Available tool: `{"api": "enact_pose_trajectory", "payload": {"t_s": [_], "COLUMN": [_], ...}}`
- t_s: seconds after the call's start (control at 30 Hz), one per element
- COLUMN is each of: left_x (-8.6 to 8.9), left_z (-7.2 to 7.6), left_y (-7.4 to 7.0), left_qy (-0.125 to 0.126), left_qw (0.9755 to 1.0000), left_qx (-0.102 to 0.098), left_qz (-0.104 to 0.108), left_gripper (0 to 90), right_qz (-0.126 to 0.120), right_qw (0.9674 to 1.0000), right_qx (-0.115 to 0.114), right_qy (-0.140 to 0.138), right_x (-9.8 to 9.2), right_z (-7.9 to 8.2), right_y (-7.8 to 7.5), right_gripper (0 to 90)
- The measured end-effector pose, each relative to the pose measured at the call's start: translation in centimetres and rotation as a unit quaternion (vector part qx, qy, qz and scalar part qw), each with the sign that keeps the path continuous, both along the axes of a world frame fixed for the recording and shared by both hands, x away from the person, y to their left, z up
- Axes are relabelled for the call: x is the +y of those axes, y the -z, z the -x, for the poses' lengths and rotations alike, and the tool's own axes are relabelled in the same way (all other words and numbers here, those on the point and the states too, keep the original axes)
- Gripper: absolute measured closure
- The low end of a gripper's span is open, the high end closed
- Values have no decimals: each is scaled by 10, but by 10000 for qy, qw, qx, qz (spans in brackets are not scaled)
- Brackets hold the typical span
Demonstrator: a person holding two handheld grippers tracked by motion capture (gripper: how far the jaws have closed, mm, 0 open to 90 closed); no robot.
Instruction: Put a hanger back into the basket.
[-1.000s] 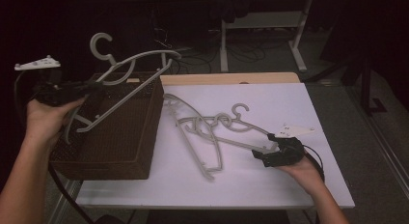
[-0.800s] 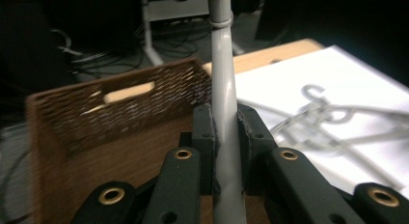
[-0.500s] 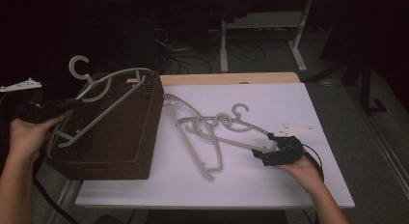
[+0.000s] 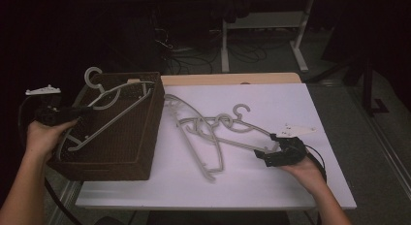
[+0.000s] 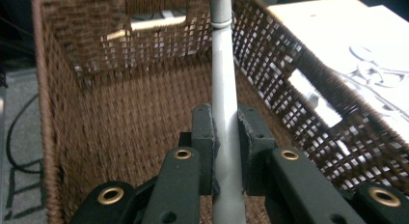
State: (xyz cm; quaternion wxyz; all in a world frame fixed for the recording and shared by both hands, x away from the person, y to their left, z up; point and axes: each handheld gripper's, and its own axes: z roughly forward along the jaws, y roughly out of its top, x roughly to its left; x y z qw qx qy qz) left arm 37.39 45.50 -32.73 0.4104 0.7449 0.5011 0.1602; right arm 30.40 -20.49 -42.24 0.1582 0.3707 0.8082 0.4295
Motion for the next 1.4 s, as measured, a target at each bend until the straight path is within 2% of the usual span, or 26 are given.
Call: {"api": "enact_pose_trajectory", "payload": {"t_s": [0.03,0.07,0.13,0.23,0.3,0.4,0.47,0.63,0.83,1.07,1.2,1.4], "left_x": [1,4,8,10,7,-7,-17,-51,-96,-155,-191,-235], "left_z": [0,0,0,4,7,13,15,18,26,40,47,53], "left_y": [4,10,15,14,9,-1,-7,-22,-35,-40,-39,-26], "left_qy": [-20,-24,-69,-153,-64,91,202,547,883,1383,1668,2054], "left_qw": [10000,10000,9999,9997,9996,9990,9985,9960,9914,9836,9789,9703], "left_qx": [18,-24,-10,-111,-181,-391,-460,-642,-857,-986,-1018,-1026], "left_qz": [-51,12,133,149,195,182,220,291,433,607,592,758], "left_gripper": [785,762,575,480,433,351,304,257,208,144,134,134], "right_qz": [1,5,8,16,16,17,18,8,-69,-40,-37,-98], "right_qw": [10000,10000,10000,10000,10000,10000,10000,10000,10000,9999,9998,9993], "right_qx": [-6,-6,-5,-2,20,7,5,5,-12,61,88,237], "right_qy": [5,6,5,0,-1,-25,-38,-57,-22,-86,-163,-273], "right_x": [0,0,-1,0,1,2,3,3,1,6,11,21], "right_z": [0,0,-1,-1,-1,-1,-1,-2,-2,0,1,2], "right_y": [0,0,0,0,0,1,0,0,-3,-5,-7,-8], "right_gripper": [130,130,130,130,130,130,130,130,131,136,155,243]}}
